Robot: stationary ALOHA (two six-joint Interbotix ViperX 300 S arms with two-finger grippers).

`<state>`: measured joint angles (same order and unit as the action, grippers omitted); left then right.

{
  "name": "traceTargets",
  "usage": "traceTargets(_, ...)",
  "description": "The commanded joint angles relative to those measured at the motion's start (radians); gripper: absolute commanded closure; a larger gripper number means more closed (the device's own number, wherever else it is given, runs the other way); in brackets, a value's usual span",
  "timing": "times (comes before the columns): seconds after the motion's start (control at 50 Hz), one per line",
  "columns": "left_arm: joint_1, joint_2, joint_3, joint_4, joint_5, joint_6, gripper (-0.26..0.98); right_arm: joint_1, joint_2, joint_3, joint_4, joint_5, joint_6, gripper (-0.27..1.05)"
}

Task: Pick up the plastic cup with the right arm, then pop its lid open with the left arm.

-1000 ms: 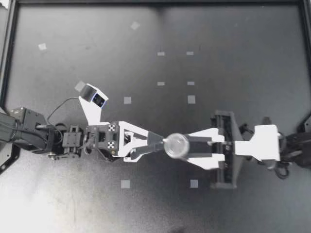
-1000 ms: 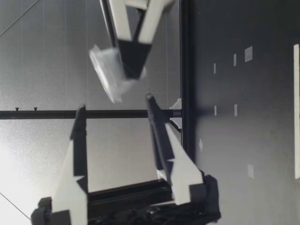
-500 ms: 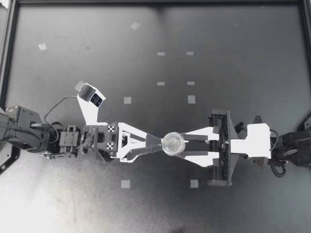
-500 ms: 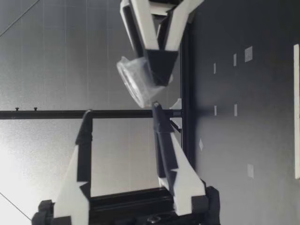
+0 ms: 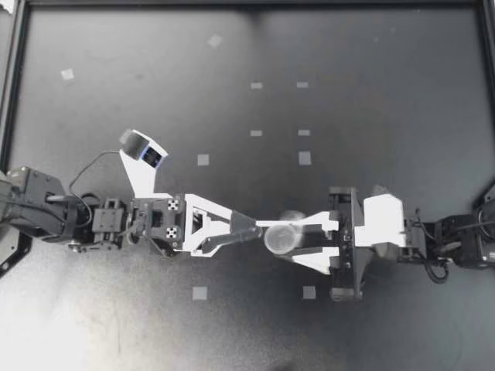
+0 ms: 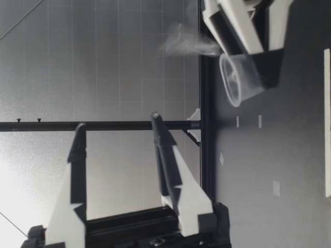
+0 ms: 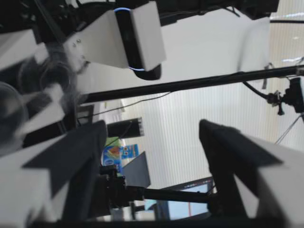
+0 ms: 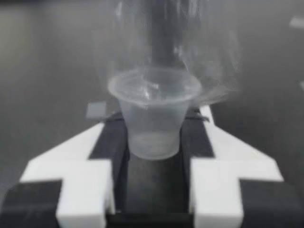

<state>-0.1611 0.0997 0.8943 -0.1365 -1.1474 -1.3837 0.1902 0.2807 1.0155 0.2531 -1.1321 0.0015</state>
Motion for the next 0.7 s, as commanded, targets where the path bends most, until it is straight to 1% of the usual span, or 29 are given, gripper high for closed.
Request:
traceTargets(0.0, 0.005, -0.031, -0.011, -0.002, -0.011, 0.025, 0.03, 0.018, -0.032, 0.005, -0.003, 0.023, 0.0, 0.53)
traceTargets(0.16, 0.009, -0.038, 0.0, -0.002, -0.002, 0.092, 0.03, 0.025, -0.094, 0.012, -0.002, 0.067, -0.002, 0.53)
traceTargets(0.3, 0.009, -0.04, 0.018, -0.002, 0.038, 0.245, 0.03, 0.025, -0.161, 0.009, -0.003, 0.066, -0.005, 0.53)
traceTargets(0.4, 0.009, -0.048, 0.034, -0.002, 0.071, 0.454, 0.03, 0.025, -0.198, 0.009, -0.003, 0.052, -0.003, 0.53)
traceTargets(0.52, 0.008, -0.078, 0.067, 0.003, 0.114, 0.808, 0.03, 0.025, -0.222, 0.008, -0.003, 0.017, 0.0, 0.53)
traceTargets(0.58, -0.006, -0.112, 0.084, 0.002, 0.127, 0.962, 0.03, 0.025, -0.233, 0.008, -0.003, -0.006, 0.003, 0.53)
traceTargets(0.68, -0.028, -0.187, 0.106, 0.003, 0.158, 1.152, 0.03, 0.023, -0.247, 0.008, -0.002, -0.012, 0.018, 0.53)
